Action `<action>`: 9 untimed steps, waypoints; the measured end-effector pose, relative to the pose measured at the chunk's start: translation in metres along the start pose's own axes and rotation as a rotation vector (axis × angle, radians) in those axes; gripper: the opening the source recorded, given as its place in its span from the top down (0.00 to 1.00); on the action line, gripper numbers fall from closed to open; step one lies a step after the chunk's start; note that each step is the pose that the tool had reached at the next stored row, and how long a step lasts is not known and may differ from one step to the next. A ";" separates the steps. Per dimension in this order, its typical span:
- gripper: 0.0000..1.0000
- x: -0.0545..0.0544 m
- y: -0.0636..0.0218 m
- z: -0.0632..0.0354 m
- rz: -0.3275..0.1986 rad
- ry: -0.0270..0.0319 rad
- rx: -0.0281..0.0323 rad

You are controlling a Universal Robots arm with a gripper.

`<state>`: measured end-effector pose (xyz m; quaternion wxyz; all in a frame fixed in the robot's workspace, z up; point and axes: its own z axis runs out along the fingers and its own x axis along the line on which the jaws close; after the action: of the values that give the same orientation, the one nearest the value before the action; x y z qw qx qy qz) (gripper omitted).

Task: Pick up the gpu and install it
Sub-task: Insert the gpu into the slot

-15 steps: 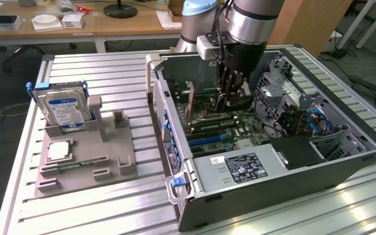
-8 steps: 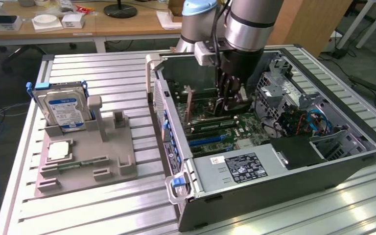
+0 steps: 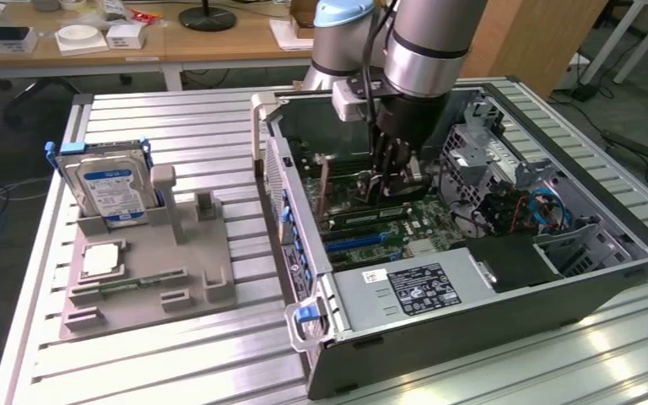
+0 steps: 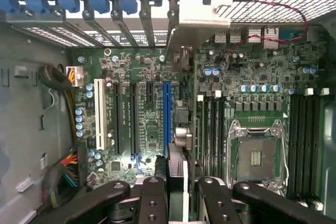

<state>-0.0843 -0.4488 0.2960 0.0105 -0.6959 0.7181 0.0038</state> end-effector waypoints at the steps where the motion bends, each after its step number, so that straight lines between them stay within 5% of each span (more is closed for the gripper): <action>1: 0.73 0.000 0.0003 0.0015 0.000 -0.0001 0.0000; 9: 0.73 0.002 0.0074 0.0054 0.000 0.0002 -0.0002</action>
<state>-0.0916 -0.4502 0.2904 0.0104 -0.6959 0.7181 0.0038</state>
